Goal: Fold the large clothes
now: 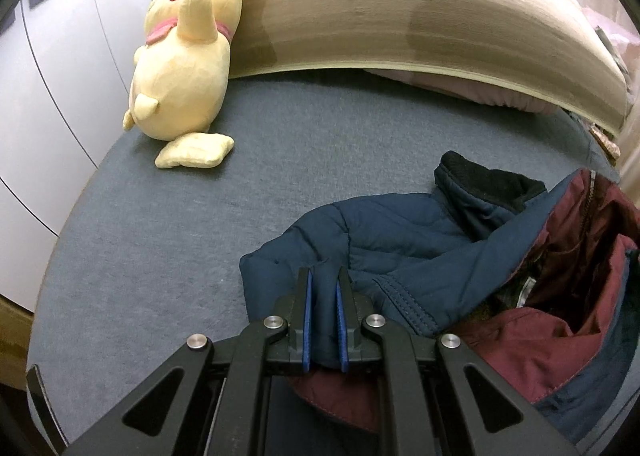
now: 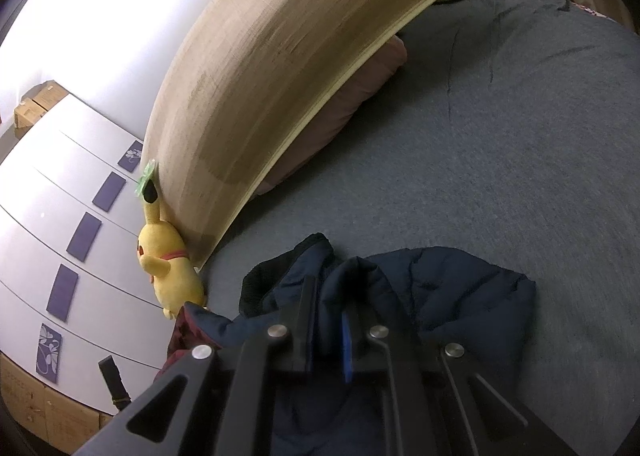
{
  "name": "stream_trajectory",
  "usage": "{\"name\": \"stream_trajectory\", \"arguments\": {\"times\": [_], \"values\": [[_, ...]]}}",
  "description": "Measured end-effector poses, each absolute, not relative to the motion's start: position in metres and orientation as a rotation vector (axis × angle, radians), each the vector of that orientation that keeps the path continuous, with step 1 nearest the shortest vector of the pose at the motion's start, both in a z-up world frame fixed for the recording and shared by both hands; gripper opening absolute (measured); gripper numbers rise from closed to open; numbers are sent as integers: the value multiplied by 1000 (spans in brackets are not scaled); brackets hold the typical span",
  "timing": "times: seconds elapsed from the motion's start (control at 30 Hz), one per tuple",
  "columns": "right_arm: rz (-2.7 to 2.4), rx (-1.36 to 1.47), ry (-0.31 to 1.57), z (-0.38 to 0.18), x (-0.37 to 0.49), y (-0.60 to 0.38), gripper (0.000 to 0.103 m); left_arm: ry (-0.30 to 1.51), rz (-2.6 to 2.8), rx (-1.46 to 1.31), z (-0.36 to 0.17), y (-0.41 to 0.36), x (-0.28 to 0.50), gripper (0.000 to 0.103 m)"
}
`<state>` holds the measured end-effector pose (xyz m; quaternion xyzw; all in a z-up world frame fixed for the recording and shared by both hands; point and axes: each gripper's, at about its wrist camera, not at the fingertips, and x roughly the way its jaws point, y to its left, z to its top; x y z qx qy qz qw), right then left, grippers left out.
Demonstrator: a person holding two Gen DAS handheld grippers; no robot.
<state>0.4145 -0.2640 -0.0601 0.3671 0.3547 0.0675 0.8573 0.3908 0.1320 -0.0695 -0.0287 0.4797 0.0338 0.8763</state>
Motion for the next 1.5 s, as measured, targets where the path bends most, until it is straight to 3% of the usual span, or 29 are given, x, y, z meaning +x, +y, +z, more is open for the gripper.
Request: {"name": "stream_trajectory", "arguments": {"times": [0.33,0.73,1.13,1.33,1.47,1.5], "values": [[127,744,734,-47,444,-264,10,1050,26,-138,-64,147,434,11],[29,742,831,-97,479,-271,10,1122,18,-104,-103,143,474,11],[-59,521,865,-100,490,-246,10,1132,48,-33,-115,130,481,12],[-64,548,890,-111,496,-252,10,1155,47,-37,-121,130,489,12],[-38,651,924,-119,498,-263,11,1136,29,-178,-118,150,493,22],[-31,675,925,-120,498,-266,12,1111,20,-229,-114,159,491,32]]}}
